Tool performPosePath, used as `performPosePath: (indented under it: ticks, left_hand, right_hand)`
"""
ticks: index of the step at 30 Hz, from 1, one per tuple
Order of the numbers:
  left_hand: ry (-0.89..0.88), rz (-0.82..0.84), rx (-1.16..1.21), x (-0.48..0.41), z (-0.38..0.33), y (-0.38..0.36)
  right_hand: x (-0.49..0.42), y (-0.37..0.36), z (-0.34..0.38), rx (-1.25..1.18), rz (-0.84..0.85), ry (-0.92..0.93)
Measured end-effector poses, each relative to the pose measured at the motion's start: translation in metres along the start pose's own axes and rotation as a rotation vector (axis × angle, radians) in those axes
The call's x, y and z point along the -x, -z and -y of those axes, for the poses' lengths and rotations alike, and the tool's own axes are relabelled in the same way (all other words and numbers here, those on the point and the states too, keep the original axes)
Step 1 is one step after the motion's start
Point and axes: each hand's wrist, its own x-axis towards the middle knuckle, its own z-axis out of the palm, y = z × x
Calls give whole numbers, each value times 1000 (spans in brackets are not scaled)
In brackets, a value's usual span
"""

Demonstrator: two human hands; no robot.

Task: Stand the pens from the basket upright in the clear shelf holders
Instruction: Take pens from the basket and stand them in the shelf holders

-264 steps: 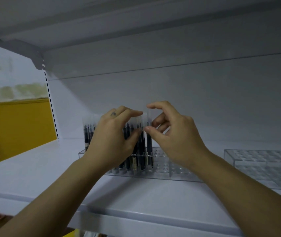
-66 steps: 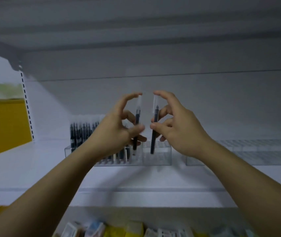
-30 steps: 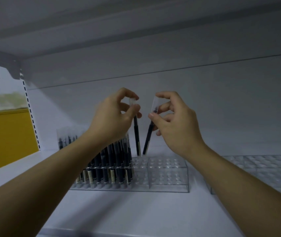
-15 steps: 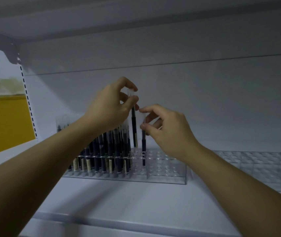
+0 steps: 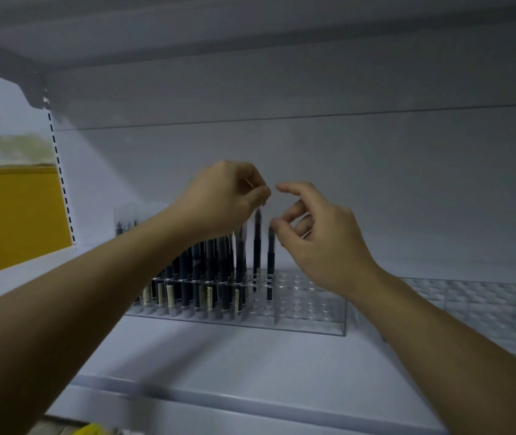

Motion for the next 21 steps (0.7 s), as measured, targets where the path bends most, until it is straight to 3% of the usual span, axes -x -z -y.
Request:
performPosePath:
  ticks: [7,13,21]
  left_hand:
    - [-3,-34,-144,2,0,6]
    - [-5,51,-316,-1,-6,7]
    - [-134,99,-427,27,0,17]
  right_hand:
    - [1,2,-2,20,-16,-9]
    - [1,1,-6,32,-15,-16]
    - [9,4,-4,145,199,-57]
